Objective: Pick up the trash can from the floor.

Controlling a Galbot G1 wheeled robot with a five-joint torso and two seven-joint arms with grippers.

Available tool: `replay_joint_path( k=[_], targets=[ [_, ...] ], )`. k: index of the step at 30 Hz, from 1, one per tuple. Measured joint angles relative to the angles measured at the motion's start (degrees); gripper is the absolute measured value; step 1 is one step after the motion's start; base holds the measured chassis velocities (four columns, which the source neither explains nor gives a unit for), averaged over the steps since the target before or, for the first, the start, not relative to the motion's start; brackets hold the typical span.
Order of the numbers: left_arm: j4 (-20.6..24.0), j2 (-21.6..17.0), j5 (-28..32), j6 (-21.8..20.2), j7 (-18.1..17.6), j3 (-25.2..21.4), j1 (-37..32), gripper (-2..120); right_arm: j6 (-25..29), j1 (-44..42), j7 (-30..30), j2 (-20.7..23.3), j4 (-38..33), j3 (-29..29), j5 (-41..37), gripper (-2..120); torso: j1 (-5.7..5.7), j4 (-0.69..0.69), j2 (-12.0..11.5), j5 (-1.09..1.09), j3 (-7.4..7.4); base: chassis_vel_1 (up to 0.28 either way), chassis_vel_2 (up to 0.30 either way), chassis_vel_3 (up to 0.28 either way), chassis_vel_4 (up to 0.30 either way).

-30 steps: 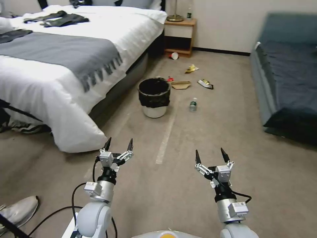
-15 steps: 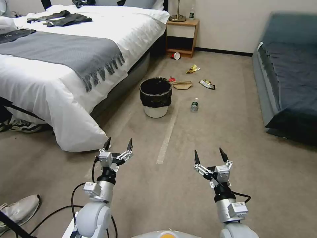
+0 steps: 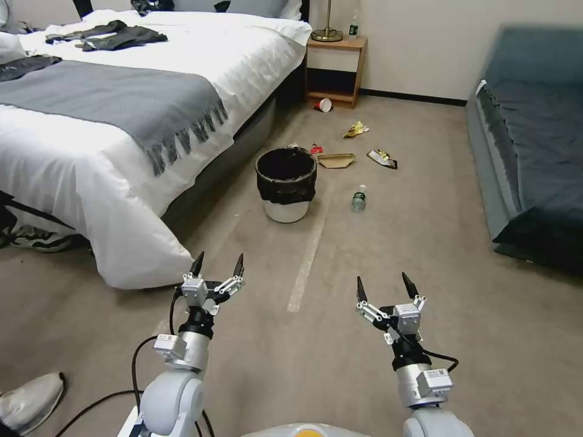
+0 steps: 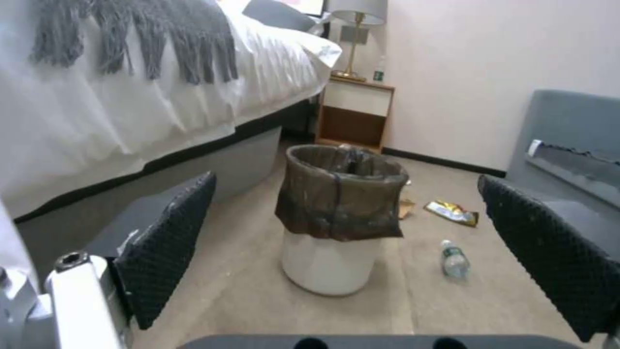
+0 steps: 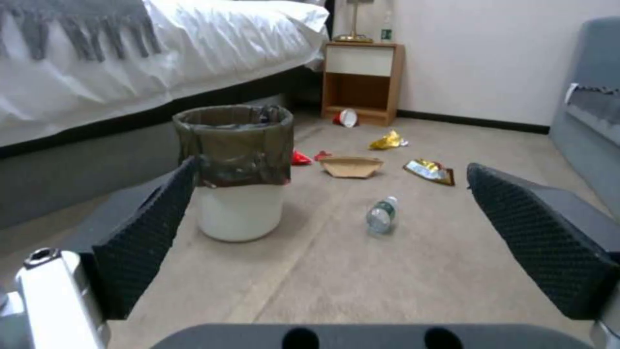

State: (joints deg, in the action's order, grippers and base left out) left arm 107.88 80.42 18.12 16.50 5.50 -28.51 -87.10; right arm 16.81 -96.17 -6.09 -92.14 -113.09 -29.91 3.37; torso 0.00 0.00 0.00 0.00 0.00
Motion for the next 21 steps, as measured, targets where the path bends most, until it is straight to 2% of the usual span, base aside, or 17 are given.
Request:
replay_joint_path(
  k=[21],
  targets=[
    [-0.12,0.19,0.14,0.31,-0.22,0.03,-0.01,100,-0.45,-0.19,-0.29,0.00,-0.54,-0.23,-0.85,100,0.00,0.01,0.00,0.01,0.00,-0.122,0.131,0.129,-0.127]
  ],
)
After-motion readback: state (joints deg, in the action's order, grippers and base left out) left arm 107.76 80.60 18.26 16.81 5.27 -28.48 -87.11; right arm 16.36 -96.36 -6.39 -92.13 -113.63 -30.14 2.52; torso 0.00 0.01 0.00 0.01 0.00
